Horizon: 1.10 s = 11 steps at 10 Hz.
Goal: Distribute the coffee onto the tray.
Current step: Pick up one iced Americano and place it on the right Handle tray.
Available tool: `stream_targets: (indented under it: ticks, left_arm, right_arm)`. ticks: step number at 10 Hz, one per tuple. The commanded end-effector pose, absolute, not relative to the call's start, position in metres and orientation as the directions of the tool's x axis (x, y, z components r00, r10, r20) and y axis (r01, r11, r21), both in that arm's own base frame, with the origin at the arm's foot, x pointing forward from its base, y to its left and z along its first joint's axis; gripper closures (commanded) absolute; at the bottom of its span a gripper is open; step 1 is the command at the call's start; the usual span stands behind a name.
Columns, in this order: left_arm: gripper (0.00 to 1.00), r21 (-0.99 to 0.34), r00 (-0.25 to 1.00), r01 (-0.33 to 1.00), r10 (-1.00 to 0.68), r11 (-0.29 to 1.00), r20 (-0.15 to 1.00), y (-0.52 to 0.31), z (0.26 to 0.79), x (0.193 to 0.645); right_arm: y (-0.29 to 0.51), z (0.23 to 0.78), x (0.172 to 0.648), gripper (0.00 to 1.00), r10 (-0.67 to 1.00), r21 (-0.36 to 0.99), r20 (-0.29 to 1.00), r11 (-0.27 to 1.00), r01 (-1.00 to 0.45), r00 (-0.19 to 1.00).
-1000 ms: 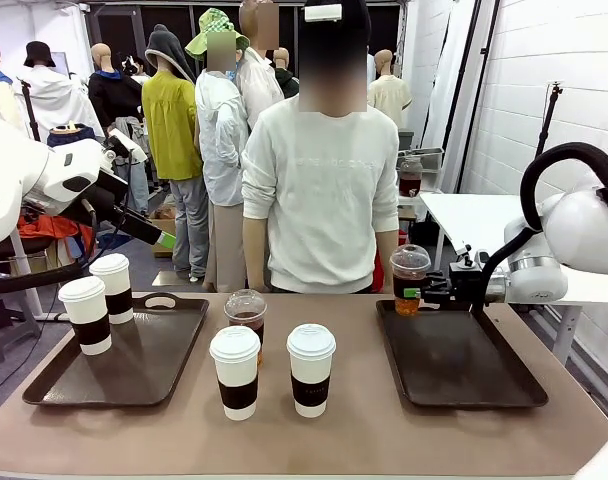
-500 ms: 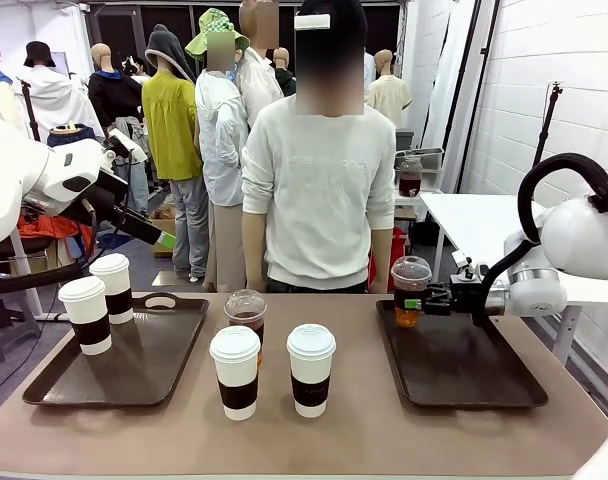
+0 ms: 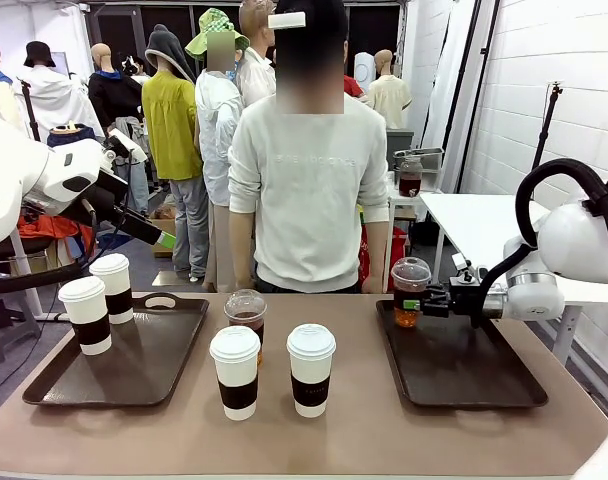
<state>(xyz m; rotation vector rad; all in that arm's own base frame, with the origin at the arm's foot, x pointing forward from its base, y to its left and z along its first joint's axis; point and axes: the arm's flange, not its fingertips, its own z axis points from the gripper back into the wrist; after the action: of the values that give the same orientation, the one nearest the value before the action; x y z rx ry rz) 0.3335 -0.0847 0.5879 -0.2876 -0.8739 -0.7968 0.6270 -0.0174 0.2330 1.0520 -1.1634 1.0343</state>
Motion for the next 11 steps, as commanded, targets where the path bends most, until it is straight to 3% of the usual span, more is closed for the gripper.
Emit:
stream_targets:
  ticks: [1,6,8,11]
  left_arm:
    - [0.00,0.081,0.384,0.726,-0.500,0.683,0.777,-0.084,0.588,0.334]
    - [0.00,0.081,0.384,0.726,-0.500,0.683,0.777,-0.084,0.588,0.334]
    - [0.00,0.081,0.384,0.726,-0.500,0.683,0.777,-0.084,0.588,0.334]
    - [0.00,0.081,0.384,0.726,-0.500,0.683,0.777,-0.084,0.588,0.334]
  right_arm:
    - [-0.017,0.234,0.637,0.37,0.042,0.075,0.995,0.220,-0.972,0.087]
    - [-0.016,0.228,0.638,0.37,0.058,0.121,0.989,0.223,-0.967,0.137]
    - [-0.016,0.227,0.638,0.01,0.061,0.140,0.986,0.217,-0.966,0.156]
    - [-0.020,0.231,0.629,0.00,0.070,0.167,0.980,0.224,-0.960,0.187]
